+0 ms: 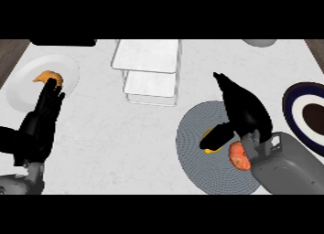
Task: Pick the lemon from the placemat and place it in the tiered shelf
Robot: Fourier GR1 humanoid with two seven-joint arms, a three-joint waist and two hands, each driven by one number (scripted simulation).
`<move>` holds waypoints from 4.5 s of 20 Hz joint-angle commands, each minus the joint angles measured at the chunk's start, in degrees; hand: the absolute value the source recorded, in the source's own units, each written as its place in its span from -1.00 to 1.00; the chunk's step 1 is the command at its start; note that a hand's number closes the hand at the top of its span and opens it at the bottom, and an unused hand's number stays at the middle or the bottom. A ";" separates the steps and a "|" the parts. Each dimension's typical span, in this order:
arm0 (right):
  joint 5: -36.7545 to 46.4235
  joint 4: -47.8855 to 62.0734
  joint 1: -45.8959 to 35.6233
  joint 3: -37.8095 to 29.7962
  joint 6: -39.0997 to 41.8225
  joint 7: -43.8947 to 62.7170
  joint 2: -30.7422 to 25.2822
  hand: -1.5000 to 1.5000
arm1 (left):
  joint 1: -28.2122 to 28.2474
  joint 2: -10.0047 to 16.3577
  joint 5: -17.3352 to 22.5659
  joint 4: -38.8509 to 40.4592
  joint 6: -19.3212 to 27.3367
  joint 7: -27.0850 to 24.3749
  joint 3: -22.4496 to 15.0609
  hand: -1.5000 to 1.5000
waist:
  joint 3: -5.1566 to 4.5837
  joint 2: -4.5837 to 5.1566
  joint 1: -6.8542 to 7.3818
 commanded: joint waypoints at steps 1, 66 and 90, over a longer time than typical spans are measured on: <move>3.16 5.26 -4.45 3.70 3.56 12.81 5.95 -1.00 | -0.06 -0.90 0.19 1.88 -0.82 -1.32 0.78 0.00 | 0.11 0.28 -0.36; 31.15 24.50 2.73 10.21 16.17 -46.75 12.31 1.00 | -1.39 -8.30 -8.35 -2.19 -9.66 3.21 6.75 0.00 | 0.60 1.57 4.55; -7.09 39.51 -23.40 -18.73 33.95 -101.08 -9.28 1.00 | 3.48 -10.39 -11.06 -6.46 -7.28 4.50 6.17 0.00 | 0.26 0.53 0.56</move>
